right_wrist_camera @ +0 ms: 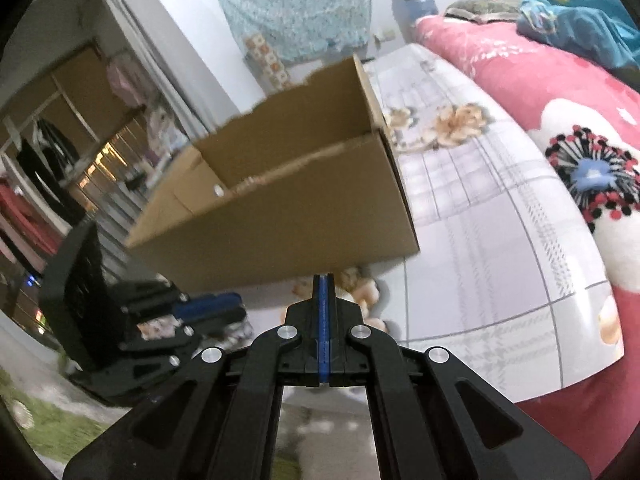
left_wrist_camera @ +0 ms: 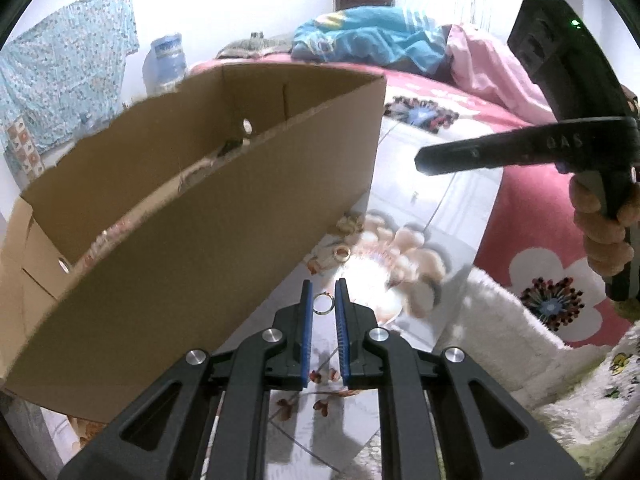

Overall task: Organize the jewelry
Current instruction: 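Lift the gold ring with the left gripper while the right lifts the earring, then open the right gripper over the box while the left opens to drop the ring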

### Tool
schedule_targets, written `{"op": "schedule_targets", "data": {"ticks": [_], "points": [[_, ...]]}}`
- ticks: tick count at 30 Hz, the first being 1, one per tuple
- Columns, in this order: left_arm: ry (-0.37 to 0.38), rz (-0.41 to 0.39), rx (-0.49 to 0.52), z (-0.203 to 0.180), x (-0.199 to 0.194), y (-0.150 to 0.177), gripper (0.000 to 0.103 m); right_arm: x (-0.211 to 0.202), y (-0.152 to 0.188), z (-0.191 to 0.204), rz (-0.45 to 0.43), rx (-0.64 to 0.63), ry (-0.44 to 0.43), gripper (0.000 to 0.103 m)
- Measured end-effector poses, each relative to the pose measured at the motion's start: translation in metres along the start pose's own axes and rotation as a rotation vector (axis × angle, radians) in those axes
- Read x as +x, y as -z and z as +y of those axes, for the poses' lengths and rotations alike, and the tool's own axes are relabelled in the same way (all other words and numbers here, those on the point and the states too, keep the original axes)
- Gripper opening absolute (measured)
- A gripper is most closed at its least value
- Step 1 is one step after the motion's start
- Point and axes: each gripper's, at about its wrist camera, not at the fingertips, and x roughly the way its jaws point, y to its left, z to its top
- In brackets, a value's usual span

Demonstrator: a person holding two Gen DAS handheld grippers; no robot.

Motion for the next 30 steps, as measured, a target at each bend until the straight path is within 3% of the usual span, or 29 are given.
{"op": "schedule_targets", "data": {"ticks": [6, 15, 22, 30], "points": [[0.016, -0.092, 0.010, 0.000, -0.034, -0.020, 0.010, -0.025, -0.028, 0.011, -0.092, -0.024, -0.061, 0.000], [0.025, -0.180, -0.031, 0.028, -0.069, -0.055, 0.010, -0.025, -0.076, 0.030, -0.144, -0.110, -0.102, 0.000], [0.011, -0.108, -0.114, 0.069, -0.037, -0.088, 0.010, 0.018, -0.117, 0.031, -0.072, -0.158, -0.115, 0.000], [0.087, 0.036, -0.256, 0.105, 0.024, -0.108, 0.011, 0.081, -0.138, 0.014, 0.073, -0.165, -0.047, 0.003]]}}
